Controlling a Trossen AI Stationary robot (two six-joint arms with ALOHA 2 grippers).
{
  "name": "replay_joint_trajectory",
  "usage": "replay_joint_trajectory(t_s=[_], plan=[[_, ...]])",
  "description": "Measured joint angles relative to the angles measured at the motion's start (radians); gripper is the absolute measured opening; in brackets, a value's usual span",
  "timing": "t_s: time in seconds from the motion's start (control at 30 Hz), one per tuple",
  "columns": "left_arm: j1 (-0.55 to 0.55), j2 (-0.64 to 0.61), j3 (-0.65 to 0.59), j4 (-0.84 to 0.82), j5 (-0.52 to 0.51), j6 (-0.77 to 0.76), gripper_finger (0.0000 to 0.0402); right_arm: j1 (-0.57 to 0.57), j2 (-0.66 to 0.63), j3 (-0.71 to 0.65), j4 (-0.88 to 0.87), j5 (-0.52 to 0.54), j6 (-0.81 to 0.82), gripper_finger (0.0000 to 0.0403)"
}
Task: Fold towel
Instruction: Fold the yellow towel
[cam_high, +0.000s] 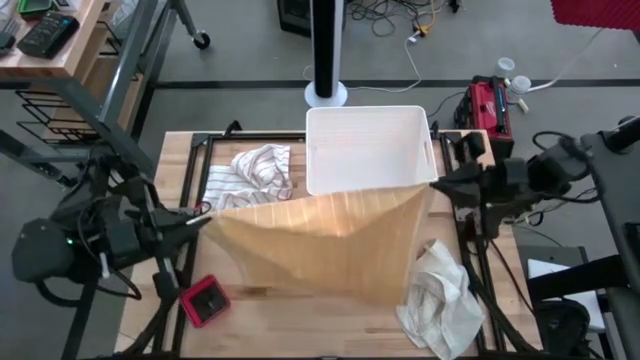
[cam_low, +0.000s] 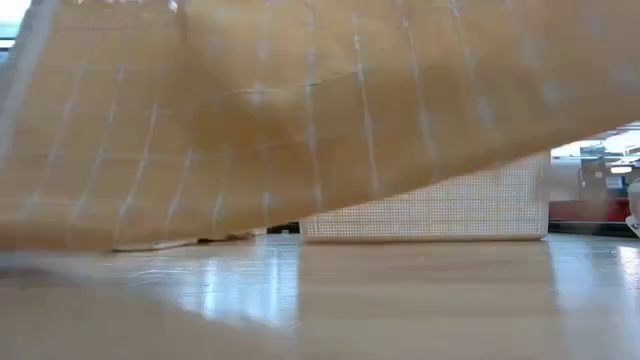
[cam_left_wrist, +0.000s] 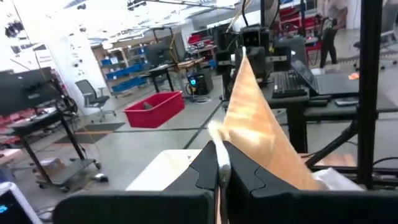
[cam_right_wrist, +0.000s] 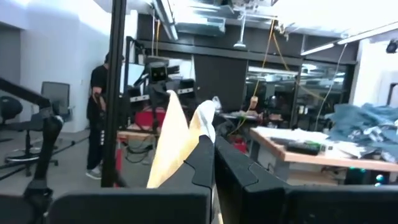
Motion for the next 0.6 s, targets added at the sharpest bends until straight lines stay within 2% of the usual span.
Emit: replay_joint_trajectory(t_s=[0.23, 0.43, 0.53, 0.6], plan=[[-0.059, 0.017, -0.054, -0.001, 0.032, -0.087, 0.0, 0.03, 0.002, -0.003, -0.093, -0.011, 0.085, 0.0], [-0.145, 0.098, -0.108, 0.006, 0.095, -0.324, 0.0, 0.144, 0.053, -0.042, -0.081, -0.07, 0.223, 0.0], [-0.161, 0.173, -0.108, 0.022, 0.105, -0.419, 0.0, 0.218, 0.098, -0.054, -0.05, -0.047, 0.256, 0.0], [-0.164, 0.221, -0.103, 0.086, 0.105, -0.442, 0.0, 0.265, 0.141, -0.054, -0.029, 0.01, 0.255, 0.0]])
